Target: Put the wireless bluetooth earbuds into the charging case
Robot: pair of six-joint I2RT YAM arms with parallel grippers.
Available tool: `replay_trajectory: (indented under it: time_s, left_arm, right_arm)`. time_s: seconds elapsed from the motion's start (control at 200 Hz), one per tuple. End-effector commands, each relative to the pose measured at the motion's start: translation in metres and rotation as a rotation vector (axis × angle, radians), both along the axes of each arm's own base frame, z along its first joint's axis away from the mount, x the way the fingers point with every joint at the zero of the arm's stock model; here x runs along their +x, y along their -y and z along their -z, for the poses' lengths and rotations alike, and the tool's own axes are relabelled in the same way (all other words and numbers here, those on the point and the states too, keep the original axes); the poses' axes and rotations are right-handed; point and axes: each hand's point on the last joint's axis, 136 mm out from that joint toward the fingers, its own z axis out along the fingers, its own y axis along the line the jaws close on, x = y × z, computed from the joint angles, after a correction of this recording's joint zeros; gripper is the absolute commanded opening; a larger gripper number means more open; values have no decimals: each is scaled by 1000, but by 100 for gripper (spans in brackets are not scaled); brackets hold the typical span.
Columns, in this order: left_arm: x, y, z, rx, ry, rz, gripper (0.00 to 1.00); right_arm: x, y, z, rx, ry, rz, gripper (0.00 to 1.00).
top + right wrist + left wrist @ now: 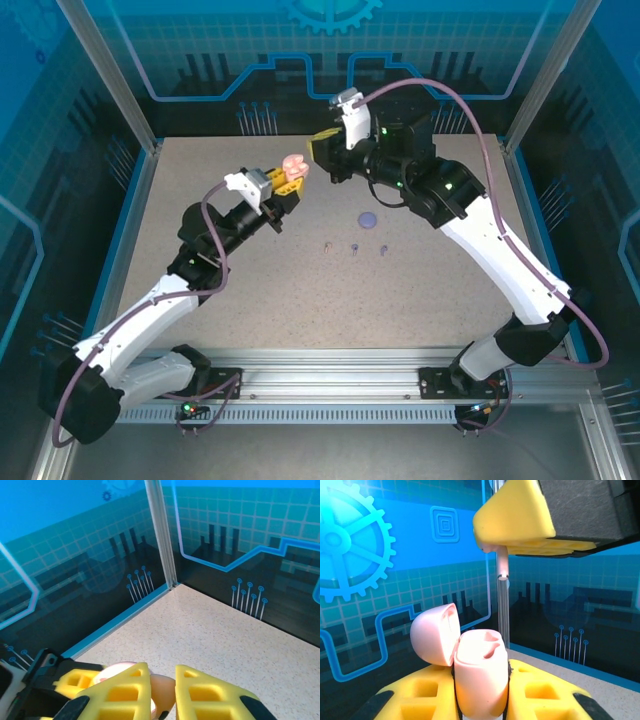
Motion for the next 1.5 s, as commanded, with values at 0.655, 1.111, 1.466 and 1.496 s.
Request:
replay_trajectory:
  time_s: [0.655,1.111,1.466,1.496]
  left_arm:
    - [-6,7,-19,32,59,32,0]
    - [-7,10,-21,34,64,38,0]
    - [-7,10,-19,45,62,34,0]
    - [-6,10,-19,45,63,33,0]
  right_arm:
    - [-28,-23,2,-68,80,-104,13]
    - [-11,-28,22,-92,37,-89,12]
    - [-3,-17,27,-80,17,-53,12]
    - [-3,-15,26,-77,16,-49,12]
